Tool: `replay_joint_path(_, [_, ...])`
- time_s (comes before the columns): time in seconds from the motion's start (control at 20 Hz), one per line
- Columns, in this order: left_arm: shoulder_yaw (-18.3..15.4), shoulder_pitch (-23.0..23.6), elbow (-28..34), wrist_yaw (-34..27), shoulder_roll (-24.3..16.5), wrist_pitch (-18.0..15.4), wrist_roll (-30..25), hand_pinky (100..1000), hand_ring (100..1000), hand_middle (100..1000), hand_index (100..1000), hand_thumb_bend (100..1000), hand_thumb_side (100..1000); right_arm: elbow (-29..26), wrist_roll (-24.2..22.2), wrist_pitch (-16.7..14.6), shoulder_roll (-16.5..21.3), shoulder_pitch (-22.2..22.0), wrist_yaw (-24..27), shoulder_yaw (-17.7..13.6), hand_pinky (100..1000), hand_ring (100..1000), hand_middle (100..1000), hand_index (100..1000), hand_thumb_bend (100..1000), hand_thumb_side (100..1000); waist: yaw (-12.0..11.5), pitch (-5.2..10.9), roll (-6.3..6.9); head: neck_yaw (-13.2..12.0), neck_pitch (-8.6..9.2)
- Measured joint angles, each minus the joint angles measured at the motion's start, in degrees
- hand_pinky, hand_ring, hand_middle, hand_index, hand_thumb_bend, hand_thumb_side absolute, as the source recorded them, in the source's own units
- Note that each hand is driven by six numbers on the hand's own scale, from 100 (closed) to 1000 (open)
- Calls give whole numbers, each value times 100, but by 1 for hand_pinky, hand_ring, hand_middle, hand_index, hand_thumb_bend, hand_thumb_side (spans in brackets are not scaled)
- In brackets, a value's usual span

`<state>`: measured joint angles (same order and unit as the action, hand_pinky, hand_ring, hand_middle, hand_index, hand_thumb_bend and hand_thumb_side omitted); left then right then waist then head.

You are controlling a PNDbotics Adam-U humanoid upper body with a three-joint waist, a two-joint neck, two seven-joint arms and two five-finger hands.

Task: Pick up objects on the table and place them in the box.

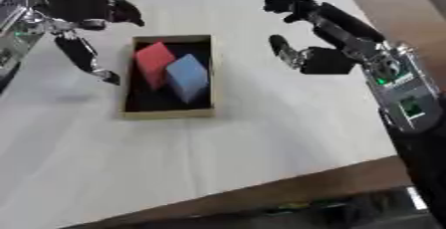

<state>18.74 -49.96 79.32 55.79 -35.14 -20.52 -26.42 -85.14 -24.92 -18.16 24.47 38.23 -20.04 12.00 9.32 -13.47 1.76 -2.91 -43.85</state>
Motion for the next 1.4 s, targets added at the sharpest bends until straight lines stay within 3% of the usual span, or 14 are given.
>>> replay_joint_path(0.2, [-486, 580, 842, -868, -238, 541, 701, 782, 763, 779, 872, 485, 558, -2, 50, 20, -2, -75, -1, -48, 869, 951, 904, 1000, 100, 717, -128, 0, -3, 0, 0])
replay_joint_path(0.4, [-1046, 1584, 1818, -2166, -305, 1163, 1721, 723, 689, 716, 821, 332, 590, -38, 138, 39, -29, -197, -14, -123, 868, 948, 902, 1000, 100, 718, -306, 0, -39, 3, 0])
replay_joint_path(0.65, [-1520, 2700, 2617, -3564, 106, 1664, 3208, 699, 663, 693, 806, 279, 626, -257, 444, 110, -248, -512, -143, -314, 854, 935, 884, 1000, 100, 699, -518, 0, -48, 1, 0])
replay_joint_path(0.9, [-1651, 3410, 2899, -3981, 738, 1778, 3916, 692, 653, 684, 800, 231, 686, -513, 865, 206, -568, -846, -124, -454, 842, 924, 863, 997, 100, 683, -696, 0, -58, -27, 0])
replay_joint_path(1.4, [-1613, 3960, 2661, -4154, 1690, 1661, 4105, 683, 639, 670, 794, 207, 738, -850, 1791, 513, -1109, -1419, 784, -624, 832, 919, 845, 974, 100, 689, -792, 0, -58, -123, 0])
